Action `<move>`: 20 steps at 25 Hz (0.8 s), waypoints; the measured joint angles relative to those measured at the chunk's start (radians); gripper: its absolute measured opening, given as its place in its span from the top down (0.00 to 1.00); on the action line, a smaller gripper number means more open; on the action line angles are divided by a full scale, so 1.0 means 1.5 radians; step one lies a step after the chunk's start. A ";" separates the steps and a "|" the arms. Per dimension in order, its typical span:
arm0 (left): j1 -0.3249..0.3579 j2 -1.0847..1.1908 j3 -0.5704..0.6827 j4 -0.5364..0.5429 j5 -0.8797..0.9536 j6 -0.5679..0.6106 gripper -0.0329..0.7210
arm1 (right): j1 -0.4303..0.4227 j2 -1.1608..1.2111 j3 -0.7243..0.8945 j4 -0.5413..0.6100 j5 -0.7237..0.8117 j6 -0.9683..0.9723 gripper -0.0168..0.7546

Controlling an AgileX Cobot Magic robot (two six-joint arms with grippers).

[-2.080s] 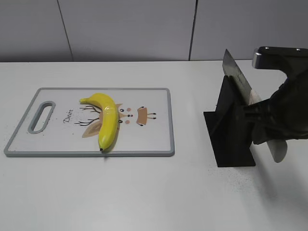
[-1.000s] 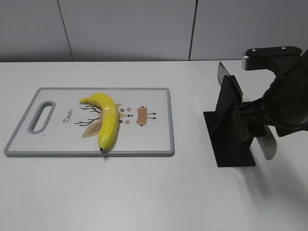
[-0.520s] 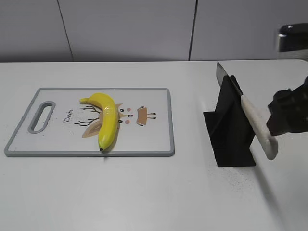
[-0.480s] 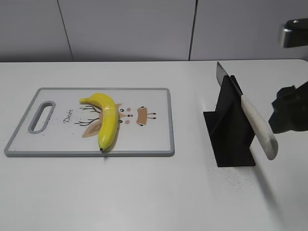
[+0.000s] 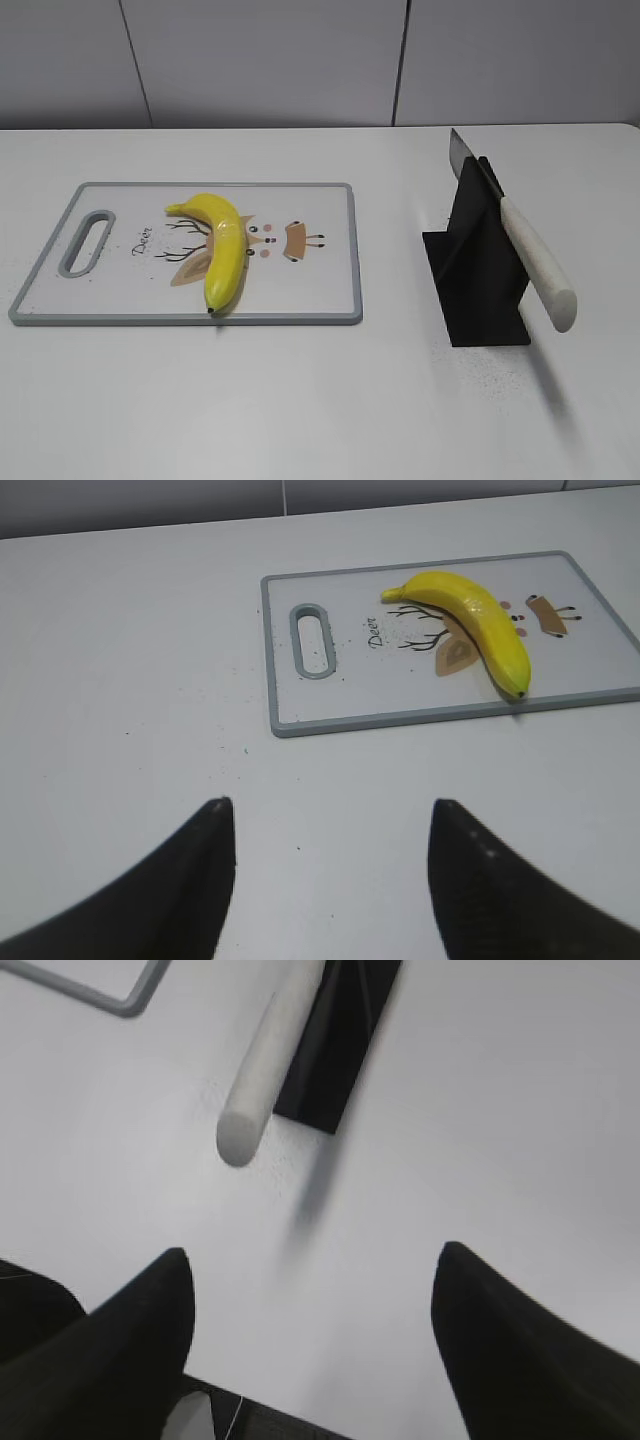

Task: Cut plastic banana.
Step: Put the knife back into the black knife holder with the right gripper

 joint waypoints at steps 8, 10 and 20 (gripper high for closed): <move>0.000 0.000 0.000 -0.002 -0.001 -0.001 0.19 | 0.000 -0.187 0.115 0.000 0.063 -0.028 0.25; 0.000 0.000 0.000 -0.002 -0.001 -0.001 0.19 | 0.000 -0.236 0.130 0.000 0.075 -0.031 0.25; 0.000 0.000 0.000 -0.003 -0.001 -0.001 0.19 | 0.000 -0.467 0.168 0.016 0.065 -0.058 0.25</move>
